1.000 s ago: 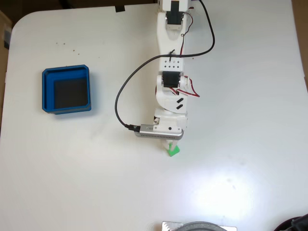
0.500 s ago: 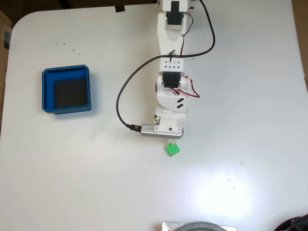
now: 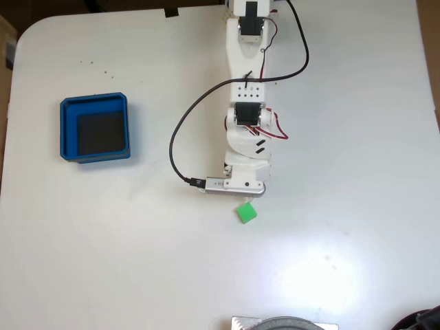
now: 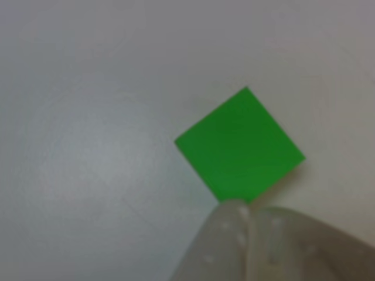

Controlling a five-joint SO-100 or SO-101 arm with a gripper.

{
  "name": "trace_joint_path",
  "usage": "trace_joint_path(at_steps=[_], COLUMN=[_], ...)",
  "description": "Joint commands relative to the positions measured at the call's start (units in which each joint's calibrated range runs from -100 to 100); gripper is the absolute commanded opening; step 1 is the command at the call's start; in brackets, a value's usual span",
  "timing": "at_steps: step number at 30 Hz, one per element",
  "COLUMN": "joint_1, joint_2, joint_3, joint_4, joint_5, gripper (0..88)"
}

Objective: Pick up green cube and drop it in the blue box

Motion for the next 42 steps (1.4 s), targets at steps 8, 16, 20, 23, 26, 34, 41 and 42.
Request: trace_joint_path(at_steps=[8,16,20,23,26,34,41,42], joint_1=[-0.2,-0.3,-0.3,-0.3,-0.4,-0.3,-0.4,-0.4], joint_2=[-1.9,-2.4,-2.4,-2.4,-2.4,-2.4,-2.5,-2.5], joint_3=[-4.4,-4.4,-4.4,-4.4,-4.4,-4.4,-4.4,-4.4], joint_4=[0.4,0.3,-0.1,-0.3,-0.3,-0.2,-0.3,-0.3], joint_5=[-0.2,-4.4,-4.6,-4.3,-4.2,-4.2,-4.2,-4.2], gripper=[1.2,1.2,1.2,1.2,1.2,1.2,1.2,1.2])
